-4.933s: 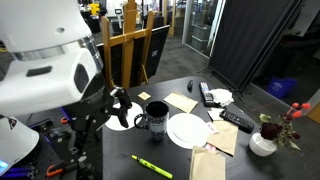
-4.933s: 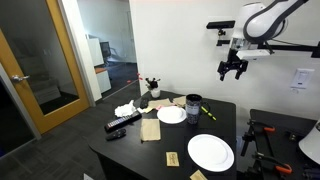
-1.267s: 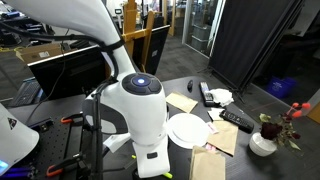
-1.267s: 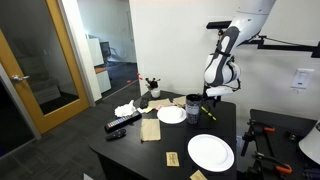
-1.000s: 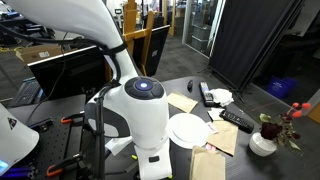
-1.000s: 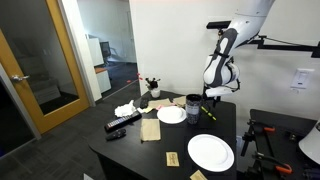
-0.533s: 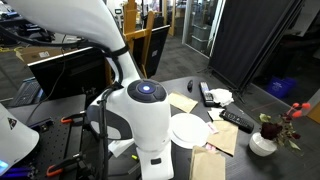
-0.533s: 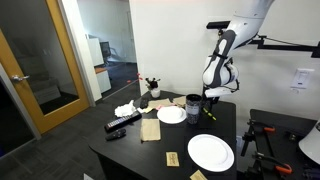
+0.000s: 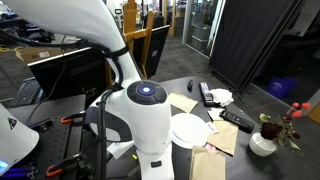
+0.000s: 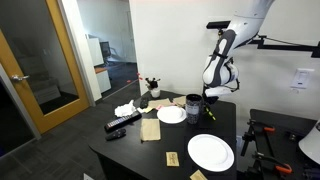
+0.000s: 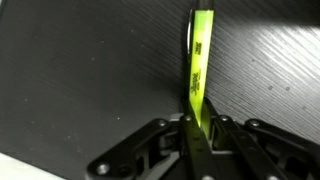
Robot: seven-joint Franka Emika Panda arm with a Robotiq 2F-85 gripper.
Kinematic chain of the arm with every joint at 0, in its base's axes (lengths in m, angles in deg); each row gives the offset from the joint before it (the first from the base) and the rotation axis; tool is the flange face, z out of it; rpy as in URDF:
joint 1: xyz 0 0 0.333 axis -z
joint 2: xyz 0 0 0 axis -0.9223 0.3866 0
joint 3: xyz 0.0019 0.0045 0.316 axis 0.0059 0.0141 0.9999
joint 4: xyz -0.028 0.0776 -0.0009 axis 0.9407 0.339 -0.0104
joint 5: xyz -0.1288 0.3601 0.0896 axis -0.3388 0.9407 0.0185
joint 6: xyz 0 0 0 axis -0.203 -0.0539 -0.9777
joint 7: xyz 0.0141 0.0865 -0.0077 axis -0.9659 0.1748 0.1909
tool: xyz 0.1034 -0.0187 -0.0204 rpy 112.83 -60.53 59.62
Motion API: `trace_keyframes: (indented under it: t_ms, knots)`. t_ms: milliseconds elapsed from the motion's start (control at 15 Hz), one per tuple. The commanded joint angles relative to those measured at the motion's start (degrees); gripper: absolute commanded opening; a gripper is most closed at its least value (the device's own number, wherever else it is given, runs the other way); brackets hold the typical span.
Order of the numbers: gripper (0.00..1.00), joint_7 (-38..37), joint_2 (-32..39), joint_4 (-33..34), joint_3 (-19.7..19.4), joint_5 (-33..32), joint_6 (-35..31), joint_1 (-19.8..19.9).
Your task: Put the pen in the mug
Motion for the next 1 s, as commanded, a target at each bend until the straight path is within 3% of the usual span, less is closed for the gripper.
trace_keyframes:
  t_ms: [0, 467, 933]
  knots:
    - [0.03, 1.43, -2.04, -0.25, -0.80, 0.42, 2.42, -0.90]
    - [0.03, 0.70, -6.95, 1.46, -5.86, -5.45, 11.61, -6.27]
    - [0.03, 0.19, -12.84, 3.27, -8.29, -13.25, 18.88, -8.83]
